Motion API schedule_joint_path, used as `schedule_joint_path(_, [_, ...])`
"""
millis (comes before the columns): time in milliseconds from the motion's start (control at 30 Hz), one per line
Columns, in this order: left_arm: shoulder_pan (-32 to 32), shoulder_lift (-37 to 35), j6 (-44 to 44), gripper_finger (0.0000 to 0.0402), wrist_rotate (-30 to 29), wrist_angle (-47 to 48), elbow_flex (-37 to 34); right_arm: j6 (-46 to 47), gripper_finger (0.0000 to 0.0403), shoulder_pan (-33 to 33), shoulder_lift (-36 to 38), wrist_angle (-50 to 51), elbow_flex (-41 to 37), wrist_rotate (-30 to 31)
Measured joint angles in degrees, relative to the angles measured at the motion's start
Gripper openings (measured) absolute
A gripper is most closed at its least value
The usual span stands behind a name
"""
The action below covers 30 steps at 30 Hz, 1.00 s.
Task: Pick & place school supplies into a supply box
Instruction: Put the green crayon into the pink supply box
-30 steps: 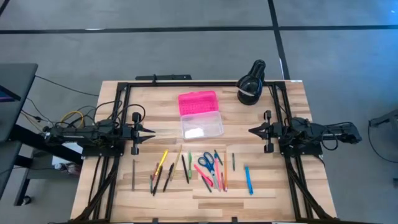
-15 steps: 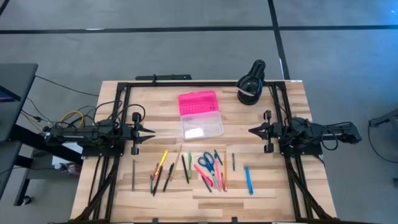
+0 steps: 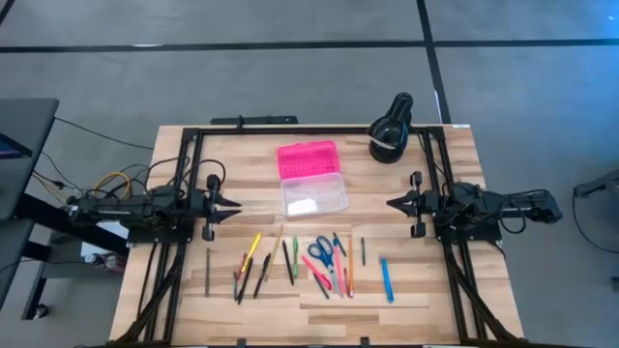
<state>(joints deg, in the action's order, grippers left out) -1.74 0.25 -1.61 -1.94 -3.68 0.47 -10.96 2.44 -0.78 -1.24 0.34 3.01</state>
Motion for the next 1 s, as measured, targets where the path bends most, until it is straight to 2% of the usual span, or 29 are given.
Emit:
schedule_joint_path(200, [0.0, 0.0, -31.2, 0.0066, -2.9, -0.2, 0.0, 0.0, 0.0, 0.0, 0.0, 0.0, 0.0, 0.0])
schedule_joint_path(300, [0.0, 0.0, -42.0, 0.0066, -5.1, -0.3, 0.0, 0.0, 0.0, 0.0, 0.0, 0.0, 0.0, 0.0])
schedule_joint_path(400, [0.0, 0.0, -49.0, 0.0066, -7.3, -0.5, 0.0, 0.0, 0.0, 0.0, 0.0, -0.6, 0.0, 0.0])
schedule_joint_path(467, [0.0, 0.0, -52.5, 0.0066, -8.1, -0.6, 0.0, 1.3, 0.0, 0.0, 0.0, -3.1, 0.0, -0.1])
schedule_joint_path(567, [0.0, 0.0, -54.9, 0.0066, -9.3, -0.9, 0.0, 10.4, 0.0, 0.4, 0.0, -8.4, 0.0, -0.8])
schedule_joint_path(867, [0.0, 0.0, -56.2, 0.0066, -16.2, -1.0, 0.0, 51.3, 0.0, 0.5, 0.0, -34.4, 0.0, -0.3])
schedule_joint_path(1000, [0.0, 0.0, -56.5, 0.0066, -20.1, -1.2, 0.0, 57.1, 0.0, 0.5, 0.1, -37.6, 0.0, -0.1])
